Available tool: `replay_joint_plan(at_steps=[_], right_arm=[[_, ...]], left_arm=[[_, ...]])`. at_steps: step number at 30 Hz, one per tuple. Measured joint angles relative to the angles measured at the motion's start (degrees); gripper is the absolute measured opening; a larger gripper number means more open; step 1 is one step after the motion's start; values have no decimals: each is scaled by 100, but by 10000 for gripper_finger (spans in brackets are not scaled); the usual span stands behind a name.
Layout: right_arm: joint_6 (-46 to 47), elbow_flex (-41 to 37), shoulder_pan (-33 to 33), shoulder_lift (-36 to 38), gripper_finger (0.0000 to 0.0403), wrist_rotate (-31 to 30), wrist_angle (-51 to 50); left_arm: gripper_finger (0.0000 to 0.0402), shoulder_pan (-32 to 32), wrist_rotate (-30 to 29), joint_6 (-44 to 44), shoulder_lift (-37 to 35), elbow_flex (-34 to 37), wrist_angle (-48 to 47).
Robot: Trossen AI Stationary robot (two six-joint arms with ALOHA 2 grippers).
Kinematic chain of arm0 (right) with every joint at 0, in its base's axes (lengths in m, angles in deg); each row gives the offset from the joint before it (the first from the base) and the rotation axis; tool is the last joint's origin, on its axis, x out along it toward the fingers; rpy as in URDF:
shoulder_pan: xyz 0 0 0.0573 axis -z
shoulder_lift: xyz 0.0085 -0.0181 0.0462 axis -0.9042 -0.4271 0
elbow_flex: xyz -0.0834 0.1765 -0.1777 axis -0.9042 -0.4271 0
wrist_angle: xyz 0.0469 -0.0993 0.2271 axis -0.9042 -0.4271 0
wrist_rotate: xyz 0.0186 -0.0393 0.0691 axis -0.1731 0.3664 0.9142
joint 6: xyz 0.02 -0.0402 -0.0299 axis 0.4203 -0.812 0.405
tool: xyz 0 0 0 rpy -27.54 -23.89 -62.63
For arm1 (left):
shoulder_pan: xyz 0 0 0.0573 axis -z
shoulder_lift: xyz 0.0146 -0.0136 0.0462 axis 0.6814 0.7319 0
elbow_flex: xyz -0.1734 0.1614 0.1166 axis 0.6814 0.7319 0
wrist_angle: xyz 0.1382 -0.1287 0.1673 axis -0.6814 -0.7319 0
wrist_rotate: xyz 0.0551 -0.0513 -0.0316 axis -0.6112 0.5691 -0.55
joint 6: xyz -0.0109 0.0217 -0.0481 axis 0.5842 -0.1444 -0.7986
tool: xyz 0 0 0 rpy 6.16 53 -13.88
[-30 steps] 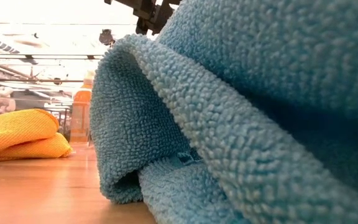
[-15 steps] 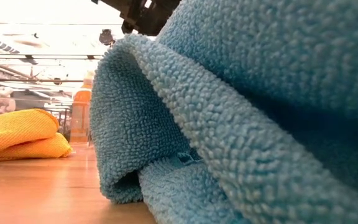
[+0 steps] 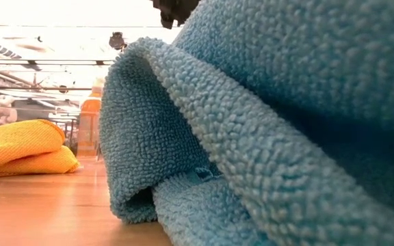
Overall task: Sort microfiber towel by color & place in baskets
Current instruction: Put the top green microfiber towel into the bottom transparent bin
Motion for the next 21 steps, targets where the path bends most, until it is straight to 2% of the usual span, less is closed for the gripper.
replay_joint_plan(at_steps=[6,13,21], right_arm=[[0,2,0,0,20,119,-42],[0,7,-2,0,20,142,-50],[0,7,4,0,20,107,-48]], left_arm=[[286,-233,-3,249,281,0,307],[286,-418,1081,838,619,0,1560],[275,-589,1380,736,945,0,1852]])
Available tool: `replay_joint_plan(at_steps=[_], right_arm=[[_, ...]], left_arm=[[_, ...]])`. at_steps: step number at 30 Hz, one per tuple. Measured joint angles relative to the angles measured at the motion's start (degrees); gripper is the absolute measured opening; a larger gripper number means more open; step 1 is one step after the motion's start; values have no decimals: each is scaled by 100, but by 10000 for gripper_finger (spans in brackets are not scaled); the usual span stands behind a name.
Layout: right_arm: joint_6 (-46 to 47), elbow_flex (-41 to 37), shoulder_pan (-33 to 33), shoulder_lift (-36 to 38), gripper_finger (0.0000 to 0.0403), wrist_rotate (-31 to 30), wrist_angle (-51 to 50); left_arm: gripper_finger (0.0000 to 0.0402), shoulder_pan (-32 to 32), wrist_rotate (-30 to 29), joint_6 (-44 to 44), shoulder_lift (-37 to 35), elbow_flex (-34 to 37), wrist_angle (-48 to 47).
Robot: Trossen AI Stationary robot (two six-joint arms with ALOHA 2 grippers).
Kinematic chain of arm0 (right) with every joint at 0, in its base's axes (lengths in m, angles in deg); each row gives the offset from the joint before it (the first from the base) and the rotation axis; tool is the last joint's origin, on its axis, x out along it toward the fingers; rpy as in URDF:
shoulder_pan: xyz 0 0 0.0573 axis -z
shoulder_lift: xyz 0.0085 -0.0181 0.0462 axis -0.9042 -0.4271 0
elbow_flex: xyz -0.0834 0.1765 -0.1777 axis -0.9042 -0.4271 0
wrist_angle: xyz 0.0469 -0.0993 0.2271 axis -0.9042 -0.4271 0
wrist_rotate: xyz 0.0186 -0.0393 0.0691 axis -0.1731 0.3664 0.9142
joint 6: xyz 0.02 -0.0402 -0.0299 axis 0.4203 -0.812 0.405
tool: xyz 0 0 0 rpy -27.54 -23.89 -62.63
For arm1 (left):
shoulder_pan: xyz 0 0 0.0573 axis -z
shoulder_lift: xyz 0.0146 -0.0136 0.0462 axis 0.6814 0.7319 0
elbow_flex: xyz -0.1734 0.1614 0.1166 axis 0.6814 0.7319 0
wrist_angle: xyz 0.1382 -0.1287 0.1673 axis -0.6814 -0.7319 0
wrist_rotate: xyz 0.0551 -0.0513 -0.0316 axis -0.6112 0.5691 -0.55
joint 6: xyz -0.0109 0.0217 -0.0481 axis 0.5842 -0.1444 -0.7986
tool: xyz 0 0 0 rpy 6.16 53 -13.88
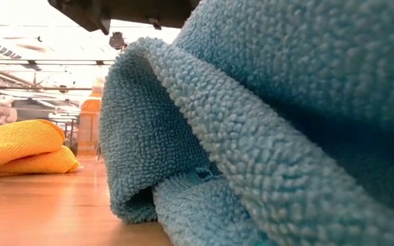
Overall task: Sort microfiber towel by color & place in baskets
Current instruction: Put the top green microfiber towel into the bottom transparent bin
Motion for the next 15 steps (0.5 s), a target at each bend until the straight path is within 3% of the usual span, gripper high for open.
replay_joint_plan(at_steps=[10,15], right_arm=[[23,0,7,0,20,-5,52],[105,0,10,-9,20,-12,52]], left_arm=[[183,-56,138,252,33,0,515],[157,-125,155,247,33,0,500]])
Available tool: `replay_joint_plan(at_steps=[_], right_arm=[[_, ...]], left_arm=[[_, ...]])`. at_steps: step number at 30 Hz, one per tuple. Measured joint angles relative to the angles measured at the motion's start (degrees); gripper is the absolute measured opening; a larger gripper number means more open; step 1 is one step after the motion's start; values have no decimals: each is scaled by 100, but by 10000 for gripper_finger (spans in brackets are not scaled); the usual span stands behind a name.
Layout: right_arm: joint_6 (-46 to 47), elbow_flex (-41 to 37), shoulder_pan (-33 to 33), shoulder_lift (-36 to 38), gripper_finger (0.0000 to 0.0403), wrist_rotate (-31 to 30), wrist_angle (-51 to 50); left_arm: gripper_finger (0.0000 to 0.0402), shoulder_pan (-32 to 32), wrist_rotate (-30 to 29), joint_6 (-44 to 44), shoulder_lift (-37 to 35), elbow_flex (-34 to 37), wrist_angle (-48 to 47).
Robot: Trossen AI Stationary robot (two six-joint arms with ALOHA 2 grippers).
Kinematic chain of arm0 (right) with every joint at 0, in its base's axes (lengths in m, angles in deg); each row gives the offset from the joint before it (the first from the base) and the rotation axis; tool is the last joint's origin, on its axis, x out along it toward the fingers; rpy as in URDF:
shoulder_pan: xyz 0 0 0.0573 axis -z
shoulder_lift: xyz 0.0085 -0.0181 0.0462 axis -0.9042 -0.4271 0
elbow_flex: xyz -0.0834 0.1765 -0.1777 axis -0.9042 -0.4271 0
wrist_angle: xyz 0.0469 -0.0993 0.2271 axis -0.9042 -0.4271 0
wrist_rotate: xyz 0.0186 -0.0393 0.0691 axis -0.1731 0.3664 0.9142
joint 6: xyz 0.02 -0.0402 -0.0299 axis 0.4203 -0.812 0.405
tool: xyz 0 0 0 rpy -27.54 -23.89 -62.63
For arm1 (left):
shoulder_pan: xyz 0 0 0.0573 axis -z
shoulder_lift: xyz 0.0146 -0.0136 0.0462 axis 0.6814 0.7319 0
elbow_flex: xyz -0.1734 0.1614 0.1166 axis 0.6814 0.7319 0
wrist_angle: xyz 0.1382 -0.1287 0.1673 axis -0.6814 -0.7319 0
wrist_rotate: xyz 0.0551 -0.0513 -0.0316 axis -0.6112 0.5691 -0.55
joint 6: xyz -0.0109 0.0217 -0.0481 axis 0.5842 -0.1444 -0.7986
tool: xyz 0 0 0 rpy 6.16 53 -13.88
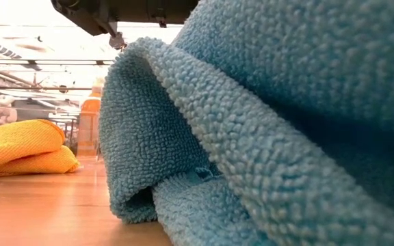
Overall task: Sort microfiber towel by color & place in baskets
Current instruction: Put the top green microfiber towel into the bottom transparent bin
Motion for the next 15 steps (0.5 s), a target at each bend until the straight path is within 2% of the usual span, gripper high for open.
replay_joint_plan(at_steps=[11,15], right_arm=[[5,0,96,-357,20,26,425],[44,0,152,-396,20,38,454]], left_arm=[[154,-50,161,53,-2,0,-129],[123,-48,221,157,-2,0,-154]])
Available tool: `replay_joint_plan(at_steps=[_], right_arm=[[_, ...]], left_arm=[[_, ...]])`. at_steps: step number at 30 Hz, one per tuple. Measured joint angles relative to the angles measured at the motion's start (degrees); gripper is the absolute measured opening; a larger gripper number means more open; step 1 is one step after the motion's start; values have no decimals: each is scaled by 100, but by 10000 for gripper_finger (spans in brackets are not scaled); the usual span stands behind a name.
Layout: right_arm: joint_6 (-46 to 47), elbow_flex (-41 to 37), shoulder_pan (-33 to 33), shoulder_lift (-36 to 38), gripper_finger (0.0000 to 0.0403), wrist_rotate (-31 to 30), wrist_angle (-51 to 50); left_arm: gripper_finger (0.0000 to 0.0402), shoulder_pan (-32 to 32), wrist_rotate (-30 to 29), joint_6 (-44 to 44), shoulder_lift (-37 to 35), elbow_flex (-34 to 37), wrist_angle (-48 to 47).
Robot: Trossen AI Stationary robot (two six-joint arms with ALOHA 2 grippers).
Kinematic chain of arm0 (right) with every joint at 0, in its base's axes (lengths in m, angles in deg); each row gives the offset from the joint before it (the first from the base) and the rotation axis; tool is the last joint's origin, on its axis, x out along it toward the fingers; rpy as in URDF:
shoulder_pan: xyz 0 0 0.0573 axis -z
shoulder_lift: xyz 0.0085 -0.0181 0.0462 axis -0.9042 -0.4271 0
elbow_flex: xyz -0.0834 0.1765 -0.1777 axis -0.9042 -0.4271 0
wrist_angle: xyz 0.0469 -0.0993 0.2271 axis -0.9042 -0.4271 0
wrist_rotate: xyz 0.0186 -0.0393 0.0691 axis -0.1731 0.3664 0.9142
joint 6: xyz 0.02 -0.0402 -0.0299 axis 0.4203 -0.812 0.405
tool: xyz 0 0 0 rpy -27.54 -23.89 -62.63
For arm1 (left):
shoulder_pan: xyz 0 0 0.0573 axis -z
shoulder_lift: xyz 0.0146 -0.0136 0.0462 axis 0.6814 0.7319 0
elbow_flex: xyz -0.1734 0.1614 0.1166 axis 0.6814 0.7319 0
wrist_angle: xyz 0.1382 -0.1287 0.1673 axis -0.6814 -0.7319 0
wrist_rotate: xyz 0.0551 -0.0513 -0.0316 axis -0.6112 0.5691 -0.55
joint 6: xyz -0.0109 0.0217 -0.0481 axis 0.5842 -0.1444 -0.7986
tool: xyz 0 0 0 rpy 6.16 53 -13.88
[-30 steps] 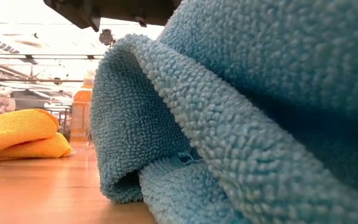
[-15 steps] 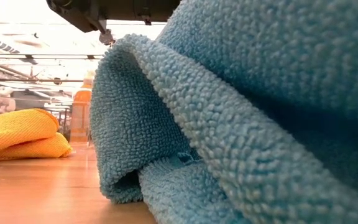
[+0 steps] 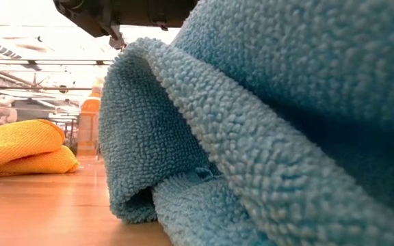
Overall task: Sort microfiber towel by color & place in baskets
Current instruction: Put the top green microfiber towel into the bottom transparent bin
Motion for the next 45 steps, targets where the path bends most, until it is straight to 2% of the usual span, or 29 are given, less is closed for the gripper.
replay_joint_plan(at_steps=[6,9,13,19,22,25,34,42,45], right_arm=[[2,0,0,-2,21,-30,34],[115,-2,-15,-2,39,-139,47],[452,-2,-26,80,110,-378,-176],[862,-2,-26,476,227,-793,-1055],[993,-2,-26,800,266,-839,-1623],[1136,-2,-26,1168,288,-839,-2076],[1584,-2,-26,2010,291,-834,-3264],[1587,-2,-26,2039,276,-806,-3303],[1581,-2,-26,2035,272,-804,-3287]], left_arm=[[28,-33,-161,6,-5,-2,-36],[23,-37,-205,39,-7,-2,-36],[23,-37,-309,50,-7,-2,-67],[24,-22,-731,232,-7,-2,-82],[24,3,-1012,412,-16,-2,-92],[24,13,-1247,538,-82,-2,-202],[24,128,-1979,612,-669,4,-1164],[24,424,-2688,579,-1146,4,-1912],[24,730,-3211,258,-1271,8,-2130]])
